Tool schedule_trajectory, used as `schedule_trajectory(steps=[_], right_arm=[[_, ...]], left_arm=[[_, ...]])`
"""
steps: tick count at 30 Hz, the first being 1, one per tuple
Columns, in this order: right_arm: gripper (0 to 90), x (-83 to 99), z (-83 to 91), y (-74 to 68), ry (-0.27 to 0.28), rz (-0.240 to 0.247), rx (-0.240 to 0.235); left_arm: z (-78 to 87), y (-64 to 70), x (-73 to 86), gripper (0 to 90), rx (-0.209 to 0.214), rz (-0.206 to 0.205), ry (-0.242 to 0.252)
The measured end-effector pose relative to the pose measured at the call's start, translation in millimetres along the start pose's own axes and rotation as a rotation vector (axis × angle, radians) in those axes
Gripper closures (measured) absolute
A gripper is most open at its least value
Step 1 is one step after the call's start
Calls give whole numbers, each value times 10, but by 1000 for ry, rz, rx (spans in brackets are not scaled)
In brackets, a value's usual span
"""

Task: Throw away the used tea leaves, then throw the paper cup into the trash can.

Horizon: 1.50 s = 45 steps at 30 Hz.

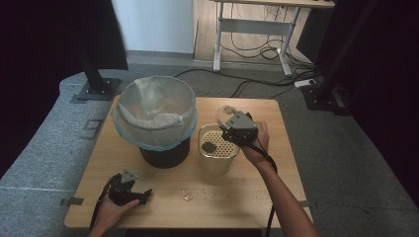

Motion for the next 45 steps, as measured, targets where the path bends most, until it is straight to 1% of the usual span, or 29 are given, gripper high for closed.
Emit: schedule_trajectory(steps=[1,3,4,5,8,11,12,13,14,16,18,19,21,22,23,24,27,29,30,32,33,34,36,37,38,39,41,44,45], right_arm=[[408,0,0,0,0,0,0],[409,24,21,41,30,-114,-41],[409,42,28,68,52,-211,-82],[409,42,28,68,52,-211,-82],[409,39,32,107,78,-311,-123],[408,20,40,127,92,-334,-123],[407,-17,61,156,115,-364,-129],[407,-17,61,156,115,-364,-129],[406,-76,87,187,136,-394,-133],[406,-102,93,190,139,-388,-132],[406,-241,128,198,164,-364,-135],[406,-241,128,198,164,-364,-135],[405,-452,169,202,201,-355,-150],[405,-452,169,202,201,-355,-150],[405,-531,176,196,208,-352,-156],[403,-700,167,169,227,-337,-168],[402,-853,138,127,238,-322,-182],[399,-1064,72,43,244,-299,-204],[394,-1263,-16,-54,257,-280,-235],[387,-1457,-138,-182,258,-259,-267],[387,-1457,-138,-182,258,-259,-267],[356,-1633,-288,-328,255,-251,-311],[321,-1689,-358,-382,246,-256,-331],[182,-1805,-580,-522,185,-275,-377],[162,-1824,-643,-555,157,-271,-366],[162,-1824,-643,-555,157,-271,-366],[132,-1841,-760,-617,113,-260,-378],[127,-1805,-744,-597,108,-273,-384],[127,-1775,-702,-564,112,-276,-372]], left_arm=[[0,0,0,48,0,0,0],[-1,1,0,47,0,0,1],[0,1,1,47,-1,0,1],[0,1,1,47,-1,0,1],[1,1,4,47,2,-1,1],[3,1,7,48,1,-1,2],[6,0,9,48,3,-2,2],[6,0,9,48,3,-2,2],[6,-1,9,48,3,-2,1],[6,-2,9,48,2,-3,1],[4,-1,8,48,3,-2,2],[4,-1,8,47,3,-2,2],[1,-2,5,44,2,-1,1],[1,-2,4,44,3,-1,1],[0,-1,3,43,3,-2,-1],[0,-1,3,43,2,-2,-1],[1,-2,3,43,2,-2,0],[4,0,7,45,1,-1,0],[6,2,10,45,2,0,1],[4,2,9,44,0,-1,2],[4,2,9,42,0,-1,2],[3,2,10,42,3,0,2],[5,0,13,43,4,-3,4],[15,4,26,43,1,-3,6],[18,8,30,43,1,-3,7],[18,8,30,42,1,-3,7],[17,6,31,41,4,-5,7],[15,1,28,39,7,-7,6],[14,0,26,38,8,-7,5]])
Point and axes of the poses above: each handheld gripper's, and its own axes: z roughly backward along the jaws, x roughly out of its underside, y roughly to its right, the point moved 4 cm from there along -z, roughly forward along the jaws
